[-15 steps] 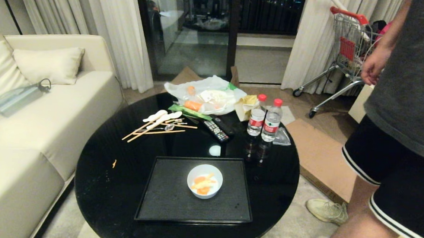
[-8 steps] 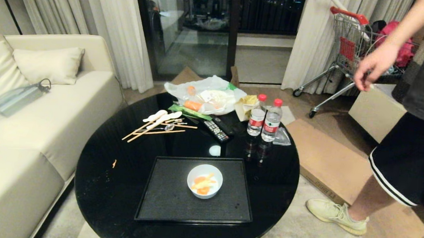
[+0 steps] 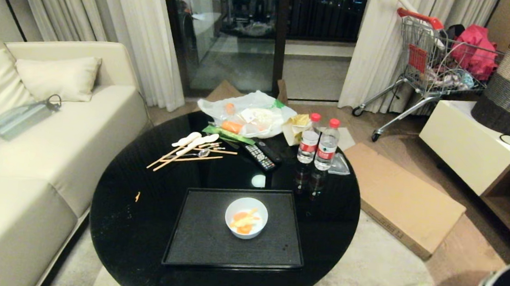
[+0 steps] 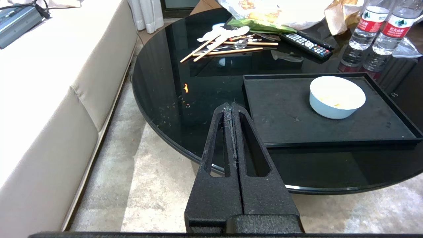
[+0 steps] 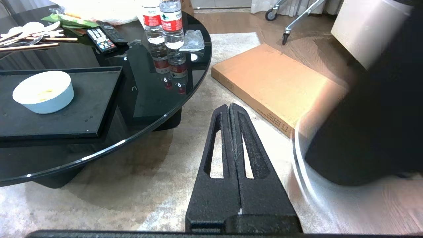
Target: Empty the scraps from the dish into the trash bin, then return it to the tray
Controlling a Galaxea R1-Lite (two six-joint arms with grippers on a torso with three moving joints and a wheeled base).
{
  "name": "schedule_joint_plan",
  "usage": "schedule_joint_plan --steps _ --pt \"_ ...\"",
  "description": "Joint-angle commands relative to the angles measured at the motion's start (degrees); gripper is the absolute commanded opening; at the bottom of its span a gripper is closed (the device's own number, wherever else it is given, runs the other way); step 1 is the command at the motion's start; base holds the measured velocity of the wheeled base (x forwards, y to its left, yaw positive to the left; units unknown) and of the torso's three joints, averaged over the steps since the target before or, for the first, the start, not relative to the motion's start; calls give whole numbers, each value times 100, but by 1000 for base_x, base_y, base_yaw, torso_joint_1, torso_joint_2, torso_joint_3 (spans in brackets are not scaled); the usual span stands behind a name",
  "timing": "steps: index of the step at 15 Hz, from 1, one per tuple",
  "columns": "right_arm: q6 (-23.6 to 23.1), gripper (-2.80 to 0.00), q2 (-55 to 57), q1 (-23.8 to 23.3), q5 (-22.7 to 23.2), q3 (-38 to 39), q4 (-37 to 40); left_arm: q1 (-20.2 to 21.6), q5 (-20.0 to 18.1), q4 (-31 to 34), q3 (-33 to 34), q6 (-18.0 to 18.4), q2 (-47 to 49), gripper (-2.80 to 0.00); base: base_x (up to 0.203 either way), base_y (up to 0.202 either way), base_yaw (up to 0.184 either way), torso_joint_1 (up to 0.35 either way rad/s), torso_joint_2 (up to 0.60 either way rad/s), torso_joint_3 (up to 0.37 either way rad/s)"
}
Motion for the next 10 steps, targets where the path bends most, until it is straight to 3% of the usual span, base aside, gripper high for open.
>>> schedule_joint_plan --steps 1,10 --pt "-4 -280 7 1 0 2 -2 0 2 -2 0 -2 -2 -280 0 0 0 0 0 0" --pt "-4 -280 7 1 0 2 -2 0 2 -2 0 -2 -2 -280 0 0 0 0 0 0"
